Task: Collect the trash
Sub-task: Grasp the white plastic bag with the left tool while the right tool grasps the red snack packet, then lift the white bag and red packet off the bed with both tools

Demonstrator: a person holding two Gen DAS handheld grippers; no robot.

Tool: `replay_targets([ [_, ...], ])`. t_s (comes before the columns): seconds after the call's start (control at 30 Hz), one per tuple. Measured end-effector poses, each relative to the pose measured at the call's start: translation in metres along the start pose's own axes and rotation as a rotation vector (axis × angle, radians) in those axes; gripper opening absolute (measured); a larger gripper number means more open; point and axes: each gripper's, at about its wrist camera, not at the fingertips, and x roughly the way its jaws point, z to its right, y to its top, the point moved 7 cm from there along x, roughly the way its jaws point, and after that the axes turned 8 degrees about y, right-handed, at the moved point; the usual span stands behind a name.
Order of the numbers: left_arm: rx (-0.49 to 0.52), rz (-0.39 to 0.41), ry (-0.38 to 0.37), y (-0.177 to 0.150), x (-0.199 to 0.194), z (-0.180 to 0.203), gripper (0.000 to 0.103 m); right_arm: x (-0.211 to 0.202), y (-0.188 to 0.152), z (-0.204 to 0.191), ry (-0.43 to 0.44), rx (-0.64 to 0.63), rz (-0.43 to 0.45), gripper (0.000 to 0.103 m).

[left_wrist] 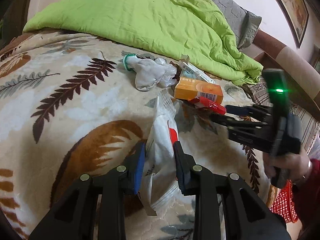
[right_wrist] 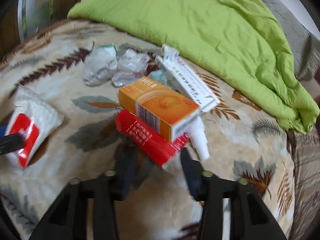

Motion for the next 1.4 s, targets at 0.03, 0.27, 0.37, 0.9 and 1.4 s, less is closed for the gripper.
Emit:
replay_targets([
  [0.03, 0.004, -0.003, -0.004, 0.0, 0.002, 0.001, 0.027, 0.004, 0.002, -0.002, 0.001, -0.003, -0.005, 0.031],
  [0.27, -0.008, -0.044, -0.01, -0.003, 0.012, 0.0, 0.043, -0.021, -0.004, -0.021, 0.119, 0.165, 0.056, 0.019],
  [0.37, -0.007, -0.066, -0.016, -0.006, 0.016, 0.003, 0.046, -0.049, -0.021, -0.031, 0.226, 0.297, 0.105, 0.018],
  [0.9, 0.184, 0.072, 0.083, -0.022, -0.027, 0.034, 0.041, -0.131, -0.116, -0.031, 0.273, 0.6, 0.281, 0.018],
  [1.4, 0.327, 0.165, 0.212, -0.063, -0.072, 0.056, 0.041, -0.153, -0.135, -0.043, 0.301, 0.597, 0.336, 0.019],
])
